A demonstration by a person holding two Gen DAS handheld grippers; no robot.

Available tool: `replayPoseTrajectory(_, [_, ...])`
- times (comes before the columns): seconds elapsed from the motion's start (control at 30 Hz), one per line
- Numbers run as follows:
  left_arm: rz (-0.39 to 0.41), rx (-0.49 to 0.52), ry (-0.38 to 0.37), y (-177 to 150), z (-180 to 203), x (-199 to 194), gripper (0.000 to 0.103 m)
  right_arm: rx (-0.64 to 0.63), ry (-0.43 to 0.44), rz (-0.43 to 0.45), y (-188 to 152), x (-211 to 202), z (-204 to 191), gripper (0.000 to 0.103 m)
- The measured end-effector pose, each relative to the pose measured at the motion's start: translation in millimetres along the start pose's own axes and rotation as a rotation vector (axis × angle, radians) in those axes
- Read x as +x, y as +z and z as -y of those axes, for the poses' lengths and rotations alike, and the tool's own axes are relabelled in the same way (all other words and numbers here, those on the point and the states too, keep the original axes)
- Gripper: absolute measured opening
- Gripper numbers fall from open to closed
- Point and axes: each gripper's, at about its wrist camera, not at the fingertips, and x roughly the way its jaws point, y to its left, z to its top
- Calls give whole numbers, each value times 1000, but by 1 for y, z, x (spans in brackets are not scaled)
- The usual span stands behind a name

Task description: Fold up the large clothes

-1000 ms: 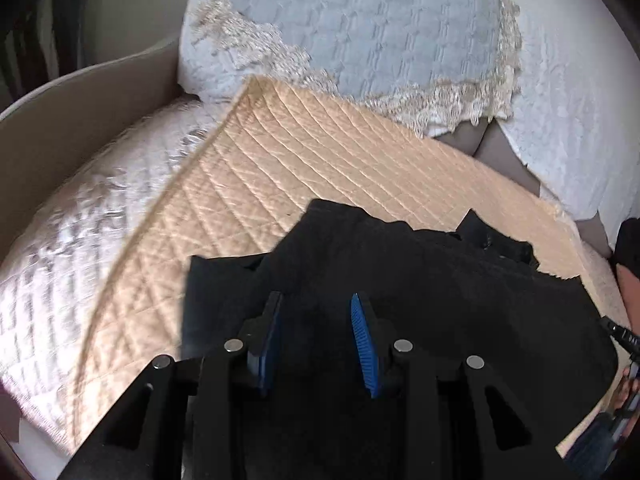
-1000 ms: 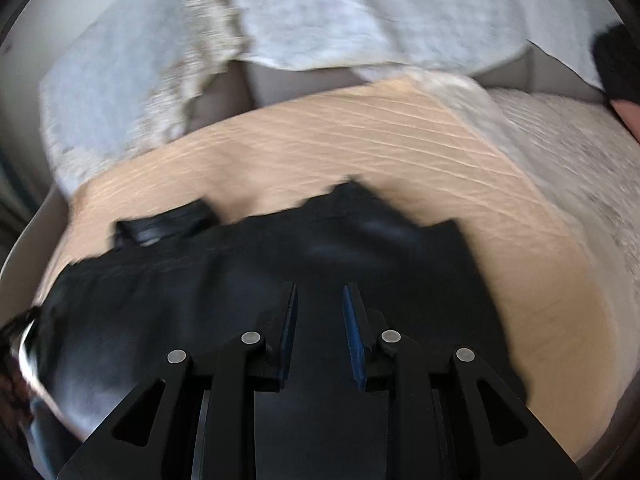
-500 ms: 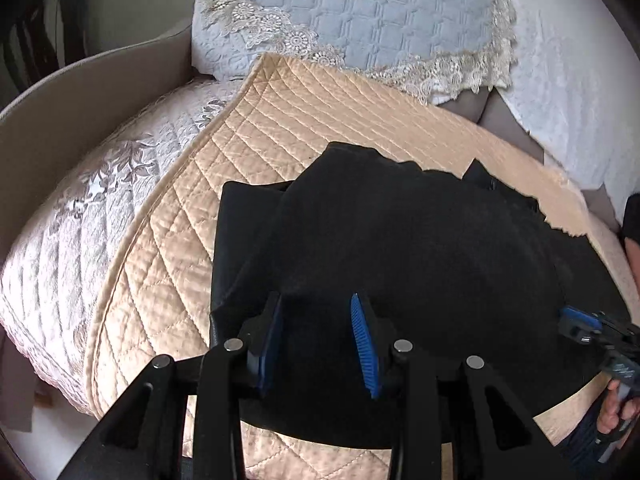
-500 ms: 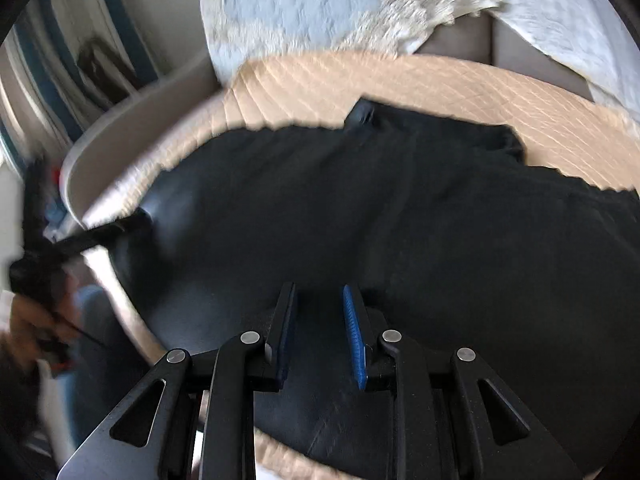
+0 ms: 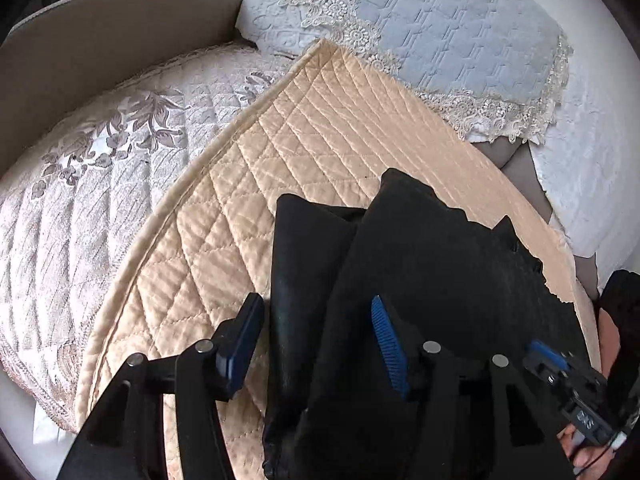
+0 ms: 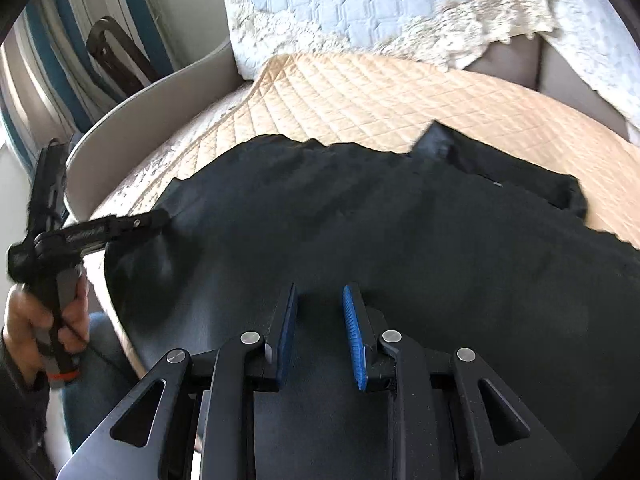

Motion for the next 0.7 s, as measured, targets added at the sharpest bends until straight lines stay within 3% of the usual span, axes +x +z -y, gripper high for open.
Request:
replayPoseTrajectory(0.23, [-7, 8, -44, -16, 5, -6, 57, 53, 18, -20, 26, 23, 4, 25])
replayPoseTrajectory(0.4, [-32, -13, -71, -11, -1, -1, 57, 51, 156, -53, -15, -3, -10, 25])
replayPoseTrajectory(0.63, [-43, 4, -68, -4, 6, 8, 58, 64, 174, -46, -51, -35, -12, 25])
replayPoseTrajectory(0.7, [-40, 5, -61, -6, 6, 6, 52, 74, 148, -24, -52, -45, -6, 25])
